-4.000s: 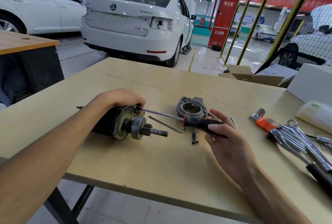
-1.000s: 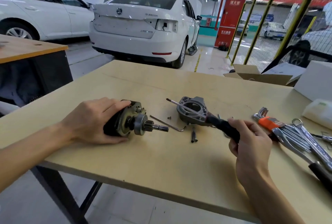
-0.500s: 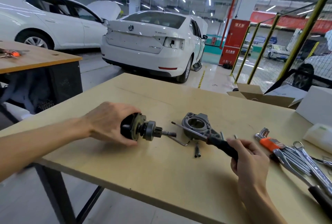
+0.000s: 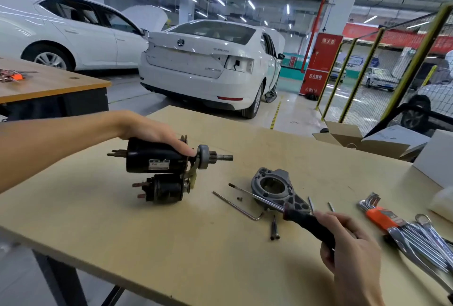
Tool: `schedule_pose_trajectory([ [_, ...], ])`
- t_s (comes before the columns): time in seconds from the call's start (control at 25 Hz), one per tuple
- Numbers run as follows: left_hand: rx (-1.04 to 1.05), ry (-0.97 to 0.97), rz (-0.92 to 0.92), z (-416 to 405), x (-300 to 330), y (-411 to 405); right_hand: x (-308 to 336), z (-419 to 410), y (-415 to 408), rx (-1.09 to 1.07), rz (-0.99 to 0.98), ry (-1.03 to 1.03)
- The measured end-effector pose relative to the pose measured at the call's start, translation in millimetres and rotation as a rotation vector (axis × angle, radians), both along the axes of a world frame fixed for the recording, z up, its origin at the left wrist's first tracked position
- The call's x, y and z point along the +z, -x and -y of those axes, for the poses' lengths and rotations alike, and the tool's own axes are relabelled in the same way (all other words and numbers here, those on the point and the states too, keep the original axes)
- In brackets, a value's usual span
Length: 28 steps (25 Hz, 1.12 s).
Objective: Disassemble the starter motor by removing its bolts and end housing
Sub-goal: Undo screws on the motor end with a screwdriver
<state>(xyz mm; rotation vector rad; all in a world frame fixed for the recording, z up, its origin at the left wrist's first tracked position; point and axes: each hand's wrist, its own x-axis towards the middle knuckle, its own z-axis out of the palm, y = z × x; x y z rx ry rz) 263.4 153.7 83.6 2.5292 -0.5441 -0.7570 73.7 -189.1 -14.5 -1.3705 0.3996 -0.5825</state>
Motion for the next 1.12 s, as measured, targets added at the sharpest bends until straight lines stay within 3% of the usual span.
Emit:
schedule_pose_trajectory([
  [0.16, 0.024, 0.033, -0.095, -0.8, 0.1, -18.7, -0.1, -0.9, -2.7, -0.02, -0.006, -0.003],
  [0.36, 0.05, -0.021, 0.074, 1.3, -14.1, -18.3, 1.0, -1.0, -2.5, -0.055, 0.007, -0.006],
  [0.56, 0.226, 0.127, 0.316, 2.4, -49.2, -13.1, 0.2, -1.1, -1.3, -0.071, 0.033, -0.04],
  [0.72, 0.259, -0.018, 0.328, 16.6, -52.7, -8.4, -1.5, -0.7, -2.9, -0.012, 0.013, -0.027],
  [0.84, 0.232, -0.171, 0.55, 23.7, -59.2, -2.5, -4.0, -3.0, -0.4, 0.097, -0.032, -0.016],
  [0.92, 0.178, -0.075, 0.681, 20.0, -67.2, 1.6, -3.4, -5.1, 1.3, 0.166, -0.052, -0.023],
  [1.0, 0.063, 0.066, 0.683, 16.9, -70.2, 3.1, -2.9, -6.5, 2.0, 0.196, -0.056, -0.034],
  [1.12, 0.022, 0.465, 0.614, 25.9, -73.0, 5.0, -1.3, -11.0, 2.5, 0.277, -0.045, -0.028],
])
